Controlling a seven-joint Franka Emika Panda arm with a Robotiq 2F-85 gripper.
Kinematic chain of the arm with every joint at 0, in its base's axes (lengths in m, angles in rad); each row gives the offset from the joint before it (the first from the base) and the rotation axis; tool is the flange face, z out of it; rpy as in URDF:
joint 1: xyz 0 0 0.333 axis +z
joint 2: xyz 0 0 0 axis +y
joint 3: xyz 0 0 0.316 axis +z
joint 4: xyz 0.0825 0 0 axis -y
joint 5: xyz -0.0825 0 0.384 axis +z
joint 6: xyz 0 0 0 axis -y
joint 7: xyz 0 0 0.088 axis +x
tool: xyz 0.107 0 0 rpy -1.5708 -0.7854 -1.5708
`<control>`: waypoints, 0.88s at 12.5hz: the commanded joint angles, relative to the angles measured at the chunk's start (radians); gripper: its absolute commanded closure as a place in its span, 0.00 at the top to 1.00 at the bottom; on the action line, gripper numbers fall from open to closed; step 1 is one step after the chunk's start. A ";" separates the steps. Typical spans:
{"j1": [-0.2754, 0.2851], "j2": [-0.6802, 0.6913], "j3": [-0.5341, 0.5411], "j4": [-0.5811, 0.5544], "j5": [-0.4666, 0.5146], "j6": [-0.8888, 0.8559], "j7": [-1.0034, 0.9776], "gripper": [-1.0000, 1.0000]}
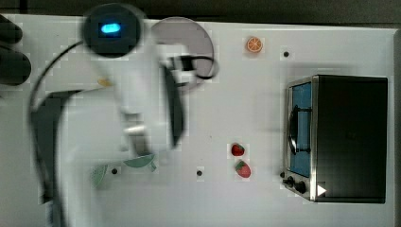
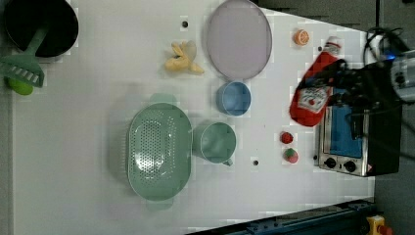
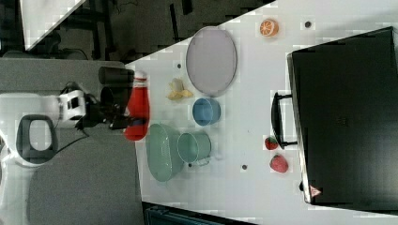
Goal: Pick ketchup from strainer and place it on the table
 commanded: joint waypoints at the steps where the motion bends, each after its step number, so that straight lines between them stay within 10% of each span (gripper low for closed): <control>1: -0.045 -0.025 -0.061 -0.047 0.010 -0.003 -0.174 0.60; 11: -0.062 0.015 -0.212 -0.423 0.010 0.435 -0.258 0.60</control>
